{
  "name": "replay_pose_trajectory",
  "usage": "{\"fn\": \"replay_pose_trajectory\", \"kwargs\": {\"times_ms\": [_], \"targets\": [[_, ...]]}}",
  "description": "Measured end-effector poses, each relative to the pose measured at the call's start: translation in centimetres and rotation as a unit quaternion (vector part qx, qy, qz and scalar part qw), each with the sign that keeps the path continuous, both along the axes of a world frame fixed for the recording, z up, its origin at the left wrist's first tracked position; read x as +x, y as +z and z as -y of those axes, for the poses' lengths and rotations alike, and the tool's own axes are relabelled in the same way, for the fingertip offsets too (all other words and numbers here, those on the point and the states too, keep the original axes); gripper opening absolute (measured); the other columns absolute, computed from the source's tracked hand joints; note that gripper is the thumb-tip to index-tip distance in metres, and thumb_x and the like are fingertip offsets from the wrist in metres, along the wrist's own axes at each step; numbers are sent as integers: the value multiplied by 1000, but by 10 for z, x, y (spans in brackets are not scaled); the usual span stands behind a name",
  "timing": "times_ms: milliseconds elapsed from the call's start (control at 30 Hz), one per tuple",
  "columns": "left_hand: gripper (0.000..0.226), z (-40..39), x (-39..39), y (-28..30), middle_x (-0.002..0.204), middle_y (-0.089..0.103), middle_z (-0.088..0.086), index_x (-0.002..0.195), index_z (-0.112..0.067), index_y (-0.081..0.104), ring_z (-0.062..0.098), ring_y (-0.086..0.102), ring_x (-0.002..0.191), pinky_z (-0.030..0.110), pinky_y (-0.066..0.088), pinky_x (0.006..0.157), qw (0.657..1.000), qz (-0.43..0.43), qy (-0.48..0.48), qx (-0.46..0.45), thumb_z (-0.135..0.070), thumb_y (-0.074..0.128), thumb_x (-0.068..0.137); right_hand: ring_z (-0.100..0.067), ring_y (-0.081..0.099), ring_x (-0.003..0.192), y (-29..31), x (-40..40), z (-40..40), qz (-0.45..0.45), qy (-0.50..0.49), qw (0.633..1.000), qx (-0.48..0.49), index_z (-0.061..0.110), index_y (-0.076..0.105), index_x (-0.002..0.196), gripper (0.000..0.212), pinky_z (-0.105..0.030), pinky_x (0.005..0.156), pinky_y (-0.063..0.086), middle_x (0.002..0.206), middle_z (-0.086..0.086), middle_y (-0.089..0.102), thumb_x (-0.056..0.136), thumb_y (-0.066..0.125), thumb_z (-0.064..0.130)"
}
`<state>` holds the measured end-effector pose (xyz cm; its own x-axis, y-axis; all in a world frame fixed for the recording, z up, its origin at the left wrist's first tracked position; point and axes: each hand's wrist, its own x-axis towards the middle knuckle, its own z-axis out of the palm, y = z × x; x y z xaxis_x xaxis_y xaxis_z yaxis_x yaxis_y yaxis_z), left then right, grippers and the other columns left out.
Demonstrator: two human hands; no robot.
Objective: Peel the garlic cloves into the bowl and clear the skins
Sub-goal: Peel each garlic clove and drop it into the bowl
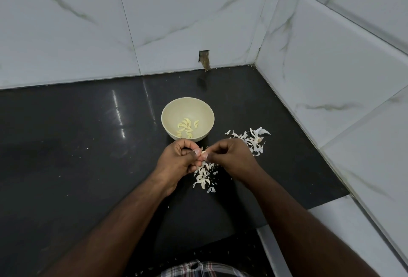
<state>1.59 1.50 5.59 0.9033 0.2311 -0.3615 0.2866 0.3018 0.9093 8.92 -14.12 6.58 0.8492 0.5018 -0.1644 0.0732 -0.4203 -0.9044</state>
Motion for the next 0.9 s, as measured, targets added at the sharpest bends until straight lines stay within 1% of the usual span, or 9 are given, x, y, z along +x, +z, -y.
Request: {"fn": "replay_pose_trajectory", "kwargs": {"times_ms": [133, 267, 333, 433, 567, 667, 733, 800, 900], "targets": [[10, -5, -1, -7, 70, 68, 3, 98, -7, 65, 12, 58, 61, 22, 47, 56, 998, -19, 4, 68, -8, 55, 101, -18, 65, 68, 1, 5, -4, 2, -27, 999, 17, 13, 75, 80, 10, -49, 77, 57, 76, -10, 74, 78, 83, 18], [21, -13, -2, -11, 65, 65, -1, 96, -13, 68, 10, 55, 56, 19, 44, 50, 990, -48, 10, 135, -11, 49, 103, -13, 64, 65, 8, 19, -16, 39, -56, 998, 5, 16, 72, 81, 13, -45, 73, 58, 75, -7, 73, 76, 83, 14], [17, -15, -3, -12, 73, 70, 0, 96, -15, 69, 10, 59, 61, 17, 45, 52, 987, -45, -3, 151, -6, 55, 100, -7, 62, 63, 11, 27, -26, 58, -60, 997, -5, 17, 71, 83, 14, -39, 72, 58, 72, -2, 71, 75, 81, 10], [22, -18, -3, -15, 87, 71, 0, 96, -19, 70, 8, 63, 68, 18, 50, 56, 982, -36, -17, 186, 2, 62, 93, 3, 59, 63, 15, 36, -39, 100, -41, 994, -31, 19, 76, 92, 15, -19, 69, 52, 72, 8, 69, 80, 77, 12], [21, -25, -4, -19, 78, 70, -6, 93, -20, 70, 5, 64, 65, 19, 51, 56, 972, -40, -19, 229, 0, 63, 94, 6, 64, 77, 15, 42, -42, 138, -35, 988, -51, 26, 77, 110, 22, -5, 68, 45, 91, 16, 72, 92, 66, 17], [21, -30, -6, -21, 76, 73, -6, 93, -23, 70, 6, 65, 66, 23, 53, 59, 964, -50, -25, 258, -3, 65, 92, 11, 60, 72, 10, 42, -36, 134, -48, 988, -61, 25, 76, 112, 22, -4, 65, 42, 88, 17, 70, 94, 64, 18], [23, -31, -6, -22, 80, 75, -3, 93, -23, 70, 9, 66, 68, 26, 55, 61, 962, -56, -36, 265, -1, 64, 91, 7, 64, 83, 7, 40, -33, 148, -29, 985, -88, 23, 74, 114, 25, -10, 77, 49, 98, 12, 72, 95, 63, 15], [21, -32, -4, -23, 80, 75, -3, 94, -22, 70, 10, 68, 68, 29, 56, 63, 959, -61, -46, 273, -1, 65, 90, -5, 64, 100, 5, 38, -33, 174, 18, 977, -119, 20, 74, 116, 32, -20, 92, 50, 112, 5, 71, 91, 60, 7], [20, -31, -2, -24, 77, 74, -6, 91, -26, 70, 7, 68, 67, 29, 57, 66, 953, -62, -55, 291, -6, 68, 89, -15, 61, 112, 1, 35, -34, 211, 88, 960, -161, 16, 74, 117, 37, -25, 99, 46, 123, -2, 66, 88, 57, 1]]}}
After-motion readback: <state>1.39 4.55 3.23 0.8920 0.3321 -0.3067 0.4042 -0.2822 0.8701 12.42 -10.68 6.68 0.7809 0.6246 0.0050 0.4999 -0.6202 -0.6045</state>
